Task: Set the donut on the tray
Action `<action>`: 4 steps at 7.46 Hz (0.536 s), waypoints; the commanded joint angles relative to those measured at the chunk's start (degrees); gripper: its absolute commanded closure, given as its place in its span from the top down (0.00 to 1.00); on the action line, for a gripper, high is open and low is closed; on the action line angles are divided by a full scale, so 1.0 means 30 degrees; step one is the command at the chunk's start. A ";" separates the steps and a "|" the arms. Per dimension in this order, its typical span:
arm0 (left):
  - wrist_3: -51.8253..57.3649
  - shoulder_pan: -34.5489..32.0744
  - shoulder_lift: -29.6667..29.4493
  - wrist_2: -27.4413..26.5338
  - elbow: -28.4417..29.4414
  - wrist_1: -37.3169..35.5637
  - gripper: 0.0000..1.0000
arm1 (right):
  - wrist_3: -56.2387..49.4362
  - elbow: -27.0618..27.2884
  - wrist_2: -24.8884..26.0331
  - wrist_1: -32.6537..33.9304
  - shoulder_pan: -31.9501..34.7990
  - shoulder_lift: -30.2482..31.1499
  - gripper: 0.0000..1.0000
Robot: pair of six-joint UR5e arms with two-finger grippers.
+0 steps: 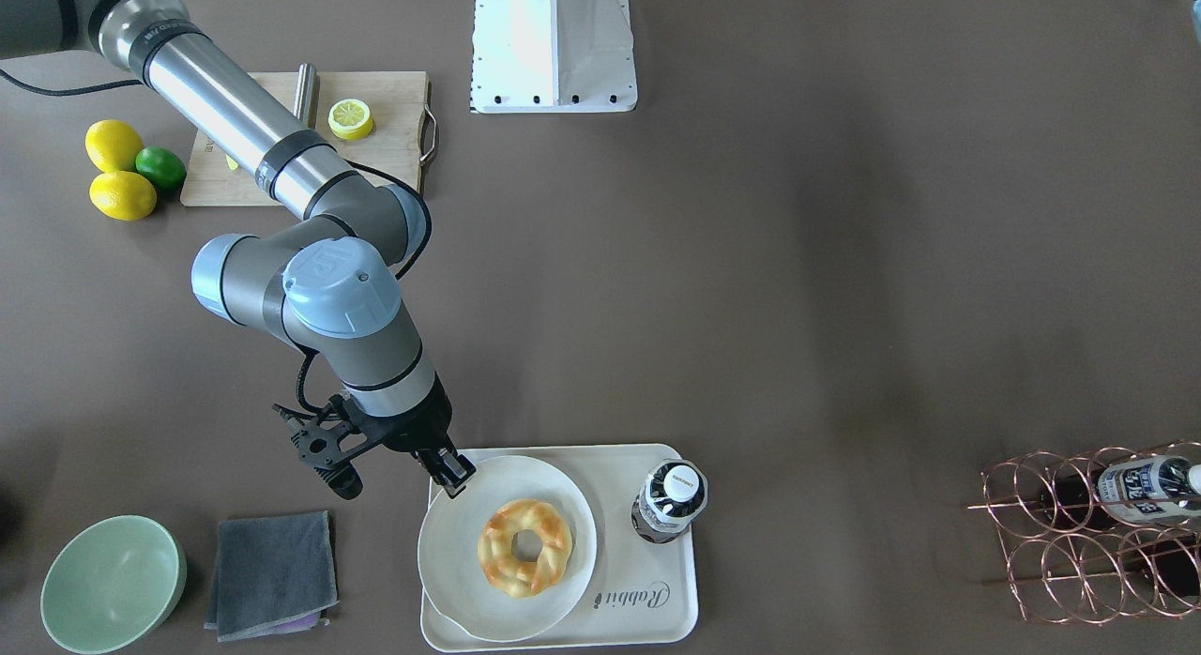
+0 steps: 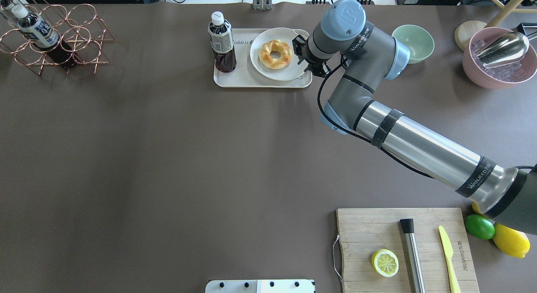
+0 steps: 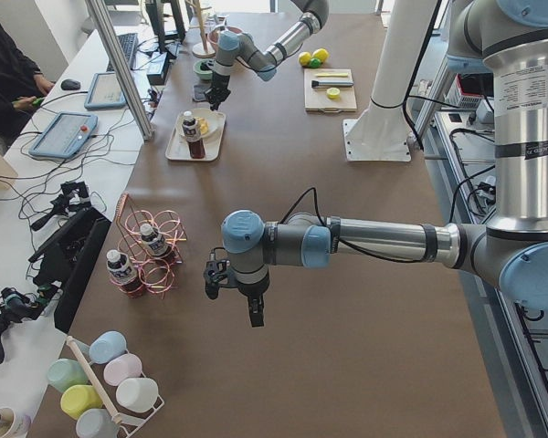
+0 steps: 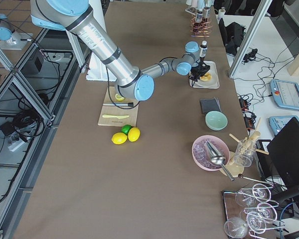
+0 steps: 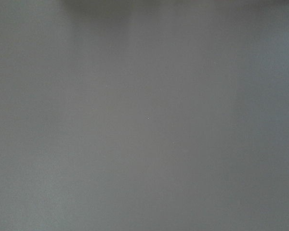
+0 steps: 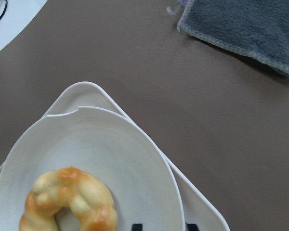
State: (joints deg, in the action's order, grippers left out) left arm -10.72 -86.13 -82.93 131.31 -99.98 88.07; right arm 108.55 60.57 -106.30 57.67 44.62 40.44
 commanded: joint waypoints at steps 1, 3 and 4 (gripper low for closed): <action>-0.0029 0.0000 -0.0188 0.0000 0.0014 -0.0029 0.98 | -0.0002 -0.0092 0.0921 -0.0006 -0.0197 -0.0122 1.00; -0.0059 0.0000 -0.0335 0.0000 0.0073 -0.0030 0.98 | -0.0147 0.0171 0.0718 0.0023 0.0210 -0.0239 1.00; -0.0117 -0.0029 -0.0423 0.0029 0.0015 -0.0059 0.98 | -0.1163 0.0782 0.0107 0.0053 0.0677 -0.0123 1.00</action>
State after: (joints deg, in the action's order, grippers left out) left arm -10.89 -86.13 -83.79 131.31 -99.81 87.98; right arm 108.17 60.84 -103.98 57.70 44.82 39.82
